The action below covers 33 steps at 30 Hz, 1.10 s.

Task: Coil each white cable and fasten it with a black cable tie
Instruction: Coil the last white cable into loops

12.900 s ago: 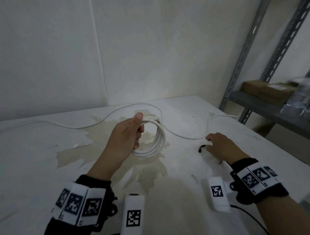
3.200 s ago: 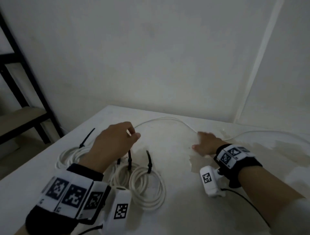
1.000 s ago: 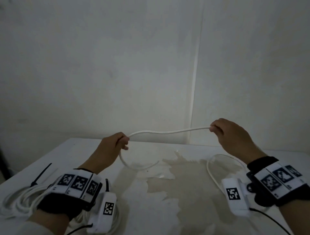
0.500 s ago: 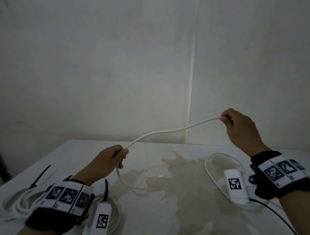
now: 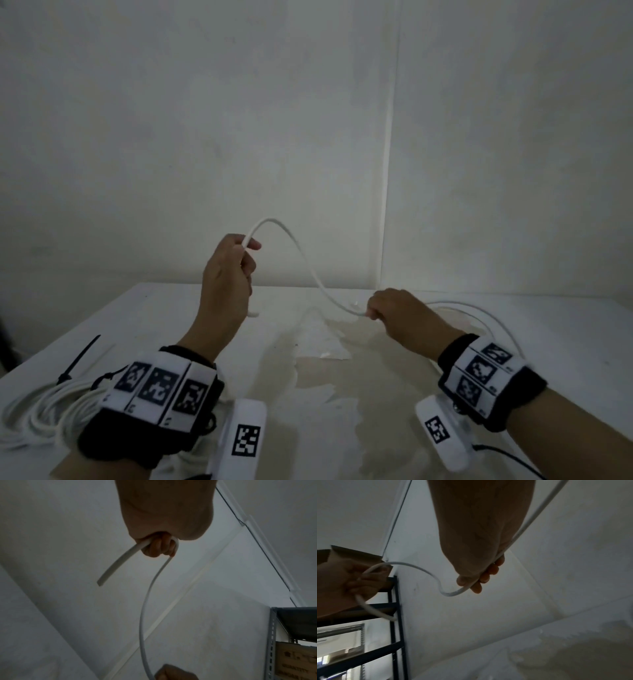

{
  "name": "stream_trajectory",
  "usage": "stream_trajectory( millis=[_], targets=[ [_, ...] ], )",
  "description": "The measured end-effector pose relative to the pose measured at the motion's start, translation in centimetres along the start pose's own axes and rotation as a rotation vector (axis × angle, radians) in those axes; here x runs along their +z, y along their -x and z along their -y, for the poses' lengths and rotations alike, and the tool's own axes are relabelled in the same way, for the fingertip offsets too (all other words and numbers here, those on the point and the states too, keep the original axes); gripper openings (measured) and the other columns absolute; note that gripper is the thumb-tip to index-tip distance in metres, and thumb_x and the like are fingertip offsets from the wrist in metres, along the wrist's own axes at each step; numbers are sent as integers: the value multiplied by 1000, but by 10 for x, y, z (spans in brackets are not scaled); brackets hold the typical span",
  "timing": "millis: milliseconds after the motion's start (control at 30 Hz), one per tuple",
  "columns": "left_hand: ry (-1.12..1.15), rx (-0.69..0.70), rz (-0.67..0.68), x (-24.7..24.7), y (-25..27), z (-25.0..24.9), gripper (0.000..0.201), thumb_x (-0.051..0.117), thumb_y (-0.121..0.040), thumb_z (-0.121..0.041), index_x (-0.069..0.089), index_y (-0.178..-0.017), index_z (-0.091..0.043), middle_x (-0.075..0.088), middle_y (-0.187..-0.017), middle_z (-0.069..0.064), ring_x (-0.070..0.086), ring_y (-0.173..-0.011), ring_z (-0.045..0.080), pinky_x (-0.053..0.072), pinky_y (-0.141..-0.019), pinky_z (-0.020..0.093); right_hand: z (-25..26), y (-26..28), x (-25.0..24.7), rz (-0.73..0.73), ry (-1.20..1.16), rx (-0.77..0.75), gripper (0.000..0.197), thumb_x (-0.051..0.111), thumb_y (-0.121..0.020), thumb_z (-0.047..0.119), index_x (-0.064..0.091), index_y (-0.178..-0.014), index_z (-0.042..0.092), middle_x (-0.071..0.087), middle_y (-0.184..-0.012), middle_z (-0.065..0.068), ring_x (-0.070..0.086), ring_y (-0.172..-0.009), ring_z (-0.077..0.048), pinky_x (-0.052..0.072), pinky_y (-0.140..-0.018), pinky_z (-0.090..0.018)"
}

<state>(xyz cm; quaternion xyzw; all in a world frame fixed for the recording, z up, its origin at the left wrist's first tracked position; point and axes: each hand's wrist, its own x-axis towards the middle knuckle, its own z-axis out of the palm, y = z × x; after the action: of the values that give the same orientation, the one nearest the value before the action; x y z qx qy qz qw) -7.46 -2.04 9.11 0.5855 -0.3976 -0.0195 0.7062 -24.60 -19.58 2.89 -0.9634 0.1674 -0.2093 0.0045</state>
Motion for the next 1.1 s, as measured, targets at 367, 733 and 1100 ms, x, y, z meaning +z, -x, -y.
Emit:
stream_trajectory(
  millis=[367, 733, 1100],
  targets=[
    [-326, 141, 165, -7, 3, 18, 22, 42, -95, -27, 62, -102, -29, 44, -59, -1, 42, -46, 1, 31, -44, 9, 66, 2, -11, -235, -47, -420, 49, 23, -100, 34, 61, -77, 14, 56, -60, 1, 45, -52, -16, 26, -57, -24],
    [-311, -20, 457, 14, 18, 17, 35, 40, -96, -25, 65, -73, -17, 45, -45, -13, 38, -44, 1, 29, -50, 18, 68, -24, -41, -282, -454, -97, 25, 46, -91, 13, 64, -79, 1, 37, -69, 12, 36, -58, -4, 29, -57, -17],
    [-184, -120, 516, 19, 25, 6, 39, 35, -98, -28, 67, -76, -23, 51, -57, -16, 40, -46, -1, 33, -49, 9, 64, -18, -60, -278, -483, 180, 29, 43, -96, 19, 56, -72, 12, 40, -53, 11, 43, -48, -1, 34, -52, -12]
  ],
)
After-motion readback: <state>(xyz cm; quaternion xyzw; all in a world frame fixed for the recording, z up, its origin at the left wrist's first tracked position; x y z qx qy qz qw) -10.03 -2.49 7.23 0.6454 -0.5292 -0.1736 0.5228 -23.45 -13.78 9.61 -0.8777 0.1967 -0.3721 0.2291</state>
